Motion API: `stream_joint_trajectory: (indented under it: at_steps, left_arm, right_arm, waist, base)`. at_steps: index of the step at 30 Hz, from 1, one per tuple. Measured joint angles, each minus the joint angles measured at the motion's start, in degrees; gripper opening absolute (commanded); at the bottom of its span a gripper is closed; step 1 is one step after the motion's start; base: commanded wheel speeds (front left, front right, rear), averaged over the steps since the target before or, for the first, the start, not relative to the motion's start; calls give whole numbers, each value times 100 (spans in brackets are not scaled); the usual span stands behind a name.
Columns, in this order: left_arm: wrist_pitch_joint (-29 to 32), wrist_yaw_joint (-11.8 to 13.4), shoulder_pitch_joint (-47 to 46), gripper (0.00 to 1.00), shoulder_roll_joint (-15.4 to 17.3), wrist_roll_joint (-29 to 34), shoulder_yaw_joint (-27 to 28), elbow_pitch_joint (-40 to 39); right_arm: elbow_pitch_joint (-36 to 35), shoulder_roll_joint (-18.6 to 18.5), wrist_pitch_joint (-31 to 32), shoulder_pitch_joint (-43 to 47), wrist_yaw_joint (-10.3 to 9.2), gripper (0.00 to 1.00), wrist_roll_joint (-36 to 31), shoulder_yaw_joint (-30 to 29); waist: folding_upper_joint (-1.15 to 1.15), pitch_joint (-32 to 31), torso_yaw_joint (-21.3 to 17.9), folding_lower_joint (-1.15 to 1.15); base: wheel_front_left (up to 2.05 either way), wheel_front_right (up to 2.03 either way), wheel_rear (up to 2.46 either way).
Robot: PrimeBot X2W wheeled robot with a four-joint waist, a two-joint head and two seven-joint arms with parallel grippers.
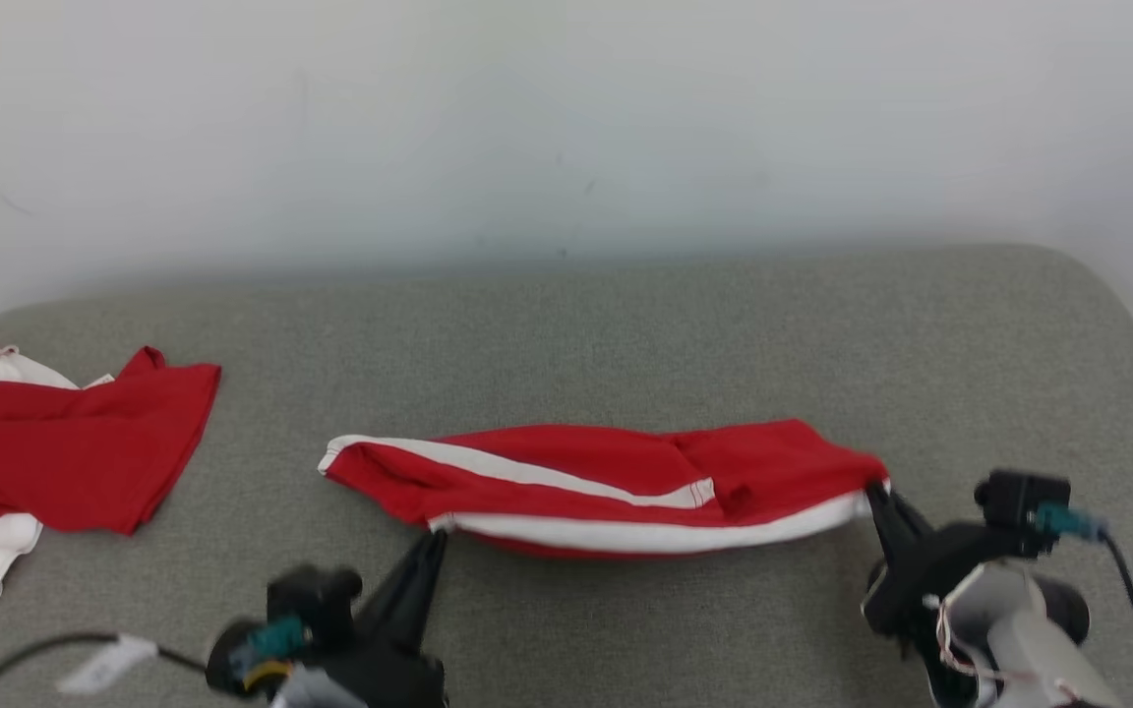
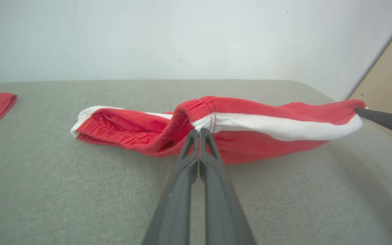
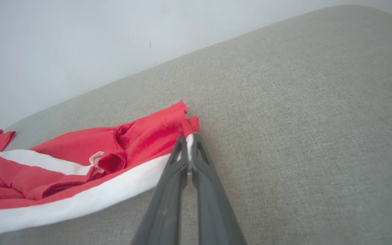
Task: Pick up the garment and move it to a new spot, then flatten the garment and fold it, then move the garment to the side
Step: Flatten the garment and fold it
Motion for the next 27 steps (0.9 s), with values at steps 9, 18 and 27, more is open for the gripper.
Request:
stream_joint_trajectory:
  at_steps: [9,18,27]
  left_arm:
    - [1212,-149,-3029,0,669,-893,492,-745]
    - [1662,-174,-5784,0,1199,-1178,622,-609]
    - [126,-46,-6806,0,772,-1006,1010,-393]
  right_arm:
    - [-832,229,823,-2409,0,0,1133,-242]
    - [-396,366,43,-5233,0,0,1072,-543]
    - [-476,192,-1528,-6318,0,0,490,-533]
  waist:
    - [0,841,-41,1]
    - [1,2208,-163,2]
    - [2,3227,-329,3]
  base:
    - [0,0,0]
    - [0,0,0]
    - [0,0,0]
